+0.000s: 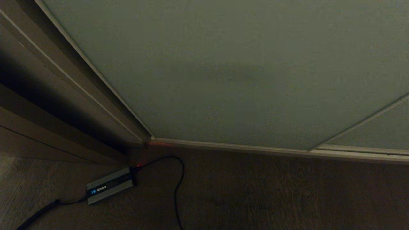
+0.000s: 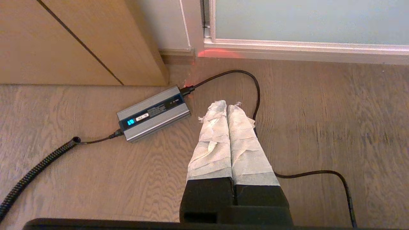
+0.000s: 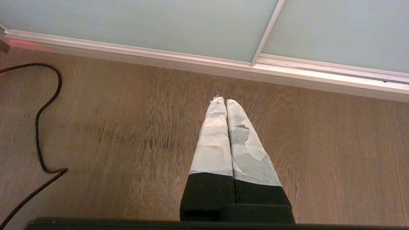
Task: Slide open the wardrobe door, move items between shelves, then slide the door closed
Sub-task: Open the door
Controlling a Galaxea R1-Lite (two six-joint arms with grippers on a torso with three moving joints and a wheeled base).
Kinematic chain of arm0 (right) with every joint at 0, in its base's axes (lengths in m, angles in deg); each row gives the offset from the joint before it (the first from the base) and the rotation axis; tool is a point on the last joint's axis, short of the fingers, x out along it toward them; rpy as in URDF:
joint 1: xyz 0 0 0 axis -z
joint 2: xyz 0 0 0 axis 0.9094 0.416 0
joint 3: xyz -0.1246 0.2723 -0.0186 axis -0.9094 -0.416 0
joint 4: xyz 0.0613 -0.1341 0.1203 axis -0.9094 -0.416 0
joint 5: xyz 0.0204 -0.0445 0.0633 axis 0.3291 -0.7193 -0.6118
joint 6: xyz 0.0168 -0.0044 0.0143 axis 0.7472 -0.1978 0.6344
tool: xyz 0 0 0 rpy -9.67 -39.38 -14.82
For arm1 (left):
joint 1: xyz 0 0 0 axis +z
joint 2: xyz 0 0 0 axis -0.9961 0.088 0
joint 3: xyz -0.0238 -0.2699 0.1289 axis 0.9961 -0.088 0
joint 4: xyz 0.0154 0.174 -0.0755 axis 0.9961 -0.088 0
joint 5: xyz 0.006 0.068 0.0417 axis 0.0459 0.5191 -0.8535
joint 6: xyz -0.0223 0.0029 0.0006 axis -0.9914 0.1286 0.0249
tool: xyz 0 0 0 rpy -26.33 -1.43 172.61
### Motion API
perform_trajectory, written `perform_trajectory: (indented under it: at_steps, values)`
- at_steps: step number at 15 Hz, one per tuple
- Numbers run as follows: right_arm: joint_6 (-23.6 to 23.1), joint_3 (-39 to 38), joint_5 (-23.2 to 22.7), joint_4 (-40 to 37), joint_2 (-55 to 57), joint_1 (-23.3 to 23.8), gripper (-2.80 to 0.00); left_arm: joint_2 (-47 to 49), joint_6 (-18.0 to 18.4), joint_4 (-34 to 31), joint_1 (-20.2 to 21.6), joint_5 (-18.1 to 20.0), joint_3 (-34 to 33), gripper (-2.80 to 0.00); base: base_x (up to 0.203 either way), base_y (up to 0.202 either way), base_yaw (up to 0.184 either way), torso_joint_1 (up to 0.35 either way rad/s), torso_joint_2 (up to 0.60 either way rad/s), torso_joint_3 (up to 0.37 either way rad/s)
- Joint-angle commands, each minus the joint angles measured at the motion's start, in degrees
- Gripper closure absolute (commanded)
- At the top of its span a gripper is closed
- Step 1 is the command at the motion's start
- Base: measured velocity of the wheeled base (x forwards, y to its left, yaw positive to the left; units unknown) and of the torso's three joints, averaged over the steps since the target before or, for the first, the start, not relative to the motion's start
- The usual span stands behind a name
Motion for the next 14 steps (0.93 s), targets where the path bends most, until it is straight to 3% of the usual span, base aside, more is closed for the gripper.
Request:
perform_trajectory:
  at_steps: [1, 6, 9, 14]
  values:
    - [0.0, -0.3, 0.0, 0.0, 0.0, 0.0, 0.00, 0.0, 0.1, 0.0, 0.0, 0.0, 0.0, 0.00, 0.000, 0.000, 0.000, 0.000, 0.00, 0.000]
    - [0.0, -0.3, -0.1, 0.0, 0.0, 0.0, 0.00, 0.1, 1.5, -0.4, 0.0, -1.3, 0.6, 0.00, 0.000, 0.000, 0.000, 0.000, 0.00, 0.000]
    - [0.0, -0.3, 0.0, 0.0, 0.0, 0.0, 0.00, 2.6, 3.9, -1.3, 0.0, -1.4, 11.3, 0.00, 0.000, 0.000, 0.000, 0.000, 0.00, 0.000]
    - [0.0, -0.3, 0.0, 0.0, 0.0, 0.0, 0.00, 20.9, 4.5, 0.7, 0.1, -1.6, 33.7, 0.00, 0.000, 0.000, 0.000, 0.000, 0.00, 0.000]
